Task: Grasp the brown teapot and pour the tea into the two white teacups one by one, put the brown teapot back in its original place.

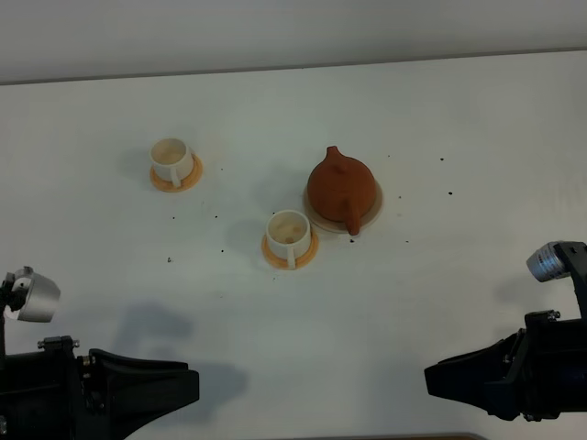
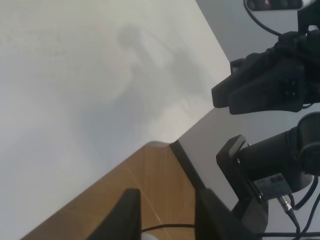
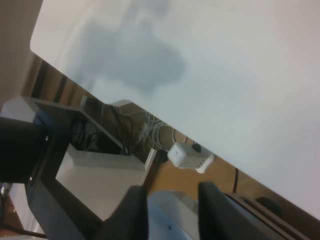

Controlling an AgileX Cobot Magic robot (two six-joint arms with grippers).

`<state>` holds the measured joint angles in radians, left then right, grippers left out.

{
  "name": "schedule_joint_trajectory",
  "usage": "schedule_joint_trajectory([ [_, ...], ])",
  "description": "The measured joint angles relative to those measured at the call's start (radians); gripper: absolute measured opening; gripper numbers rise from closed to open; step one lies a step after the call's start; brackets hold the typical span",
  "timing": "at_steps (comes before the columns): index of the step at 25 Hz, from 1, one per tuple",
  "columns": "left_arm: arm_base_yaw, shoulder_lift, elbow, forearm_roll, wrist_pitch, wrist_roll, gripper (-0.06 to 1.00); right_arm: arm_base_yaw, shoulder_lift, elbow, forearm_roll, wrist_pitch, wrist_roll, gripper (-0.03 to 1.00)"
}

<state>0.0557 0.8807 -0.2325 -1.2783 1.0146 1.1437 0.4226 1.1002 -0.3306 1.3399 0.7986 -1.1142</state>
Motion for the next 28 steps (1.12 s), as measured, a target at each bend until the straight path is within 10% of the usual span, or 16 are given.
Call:
schedule_joint_trajectory([
  [28,0.000,0.000,0.000,0.000,0.000,0.000,0.27,0.000,0.000,0.000,0.000,0.000,0.000,0.24],
])
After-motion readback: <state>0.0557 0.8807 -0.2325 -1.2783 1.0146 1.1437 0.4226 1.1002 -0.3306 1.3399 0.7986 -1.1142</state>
